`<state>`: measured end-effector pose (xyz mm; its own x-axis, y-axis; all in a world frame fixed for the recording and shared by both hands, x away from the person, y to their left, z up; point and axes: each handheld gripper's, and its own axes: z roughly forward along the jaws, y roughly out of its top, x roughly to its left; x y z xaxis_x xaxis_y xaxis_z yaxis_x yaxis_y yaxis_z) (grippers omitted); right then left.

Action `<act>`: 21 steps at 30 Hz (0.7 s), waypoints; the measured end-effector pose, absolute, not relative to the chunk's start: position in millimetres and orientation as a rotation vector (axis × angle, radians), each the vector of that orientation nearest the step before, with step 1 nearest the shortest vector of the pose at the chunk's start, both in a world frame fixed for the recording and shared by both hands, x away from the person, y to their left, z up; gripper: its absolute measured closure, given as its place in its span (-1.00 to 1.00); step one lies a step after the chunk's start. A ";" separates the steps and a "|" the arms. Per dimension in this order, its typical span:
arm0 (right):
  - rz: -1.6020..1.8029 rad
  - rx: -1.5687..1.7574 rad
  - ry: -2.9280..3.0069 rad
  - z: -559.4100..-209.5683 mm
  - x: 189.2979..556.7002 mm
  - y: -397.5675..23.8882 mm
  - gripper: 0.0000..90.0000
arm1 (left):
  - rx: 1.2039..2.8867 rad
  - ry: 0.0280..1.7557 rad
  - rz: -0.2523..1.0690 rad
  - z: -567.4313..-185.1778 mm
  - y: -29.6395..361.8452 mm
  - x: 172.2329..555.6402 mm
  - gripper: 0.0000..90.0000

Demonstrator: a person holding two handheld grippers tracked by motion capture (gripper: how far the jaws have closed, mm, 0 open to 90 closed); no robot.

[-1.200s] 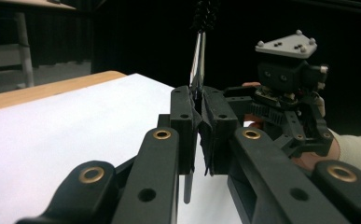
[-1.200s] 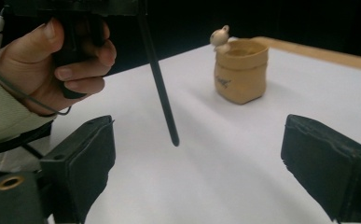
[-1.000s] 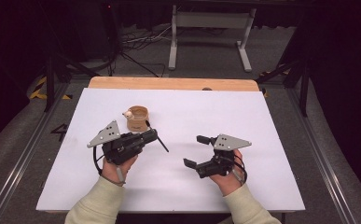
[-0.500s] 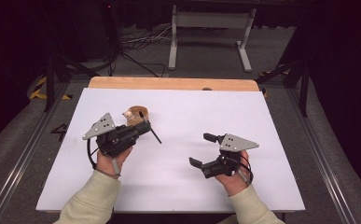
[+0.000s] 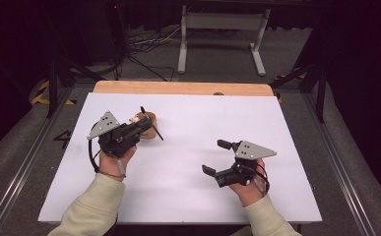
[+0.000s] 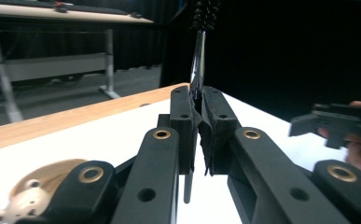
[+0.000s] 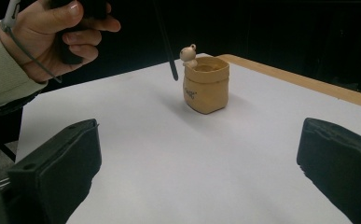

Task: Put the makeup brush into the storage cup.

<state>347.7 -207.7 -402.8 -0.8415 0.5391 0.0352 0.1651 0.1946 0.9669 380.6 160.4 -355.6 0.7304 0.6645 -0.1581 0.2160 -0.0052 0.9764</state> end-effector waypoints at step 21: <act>1.684 0.676 2.127 -402.3 347.5 -213.2 -0.99 | 1.559 0.833 0.555 -354.1 158.6 399.9 0.87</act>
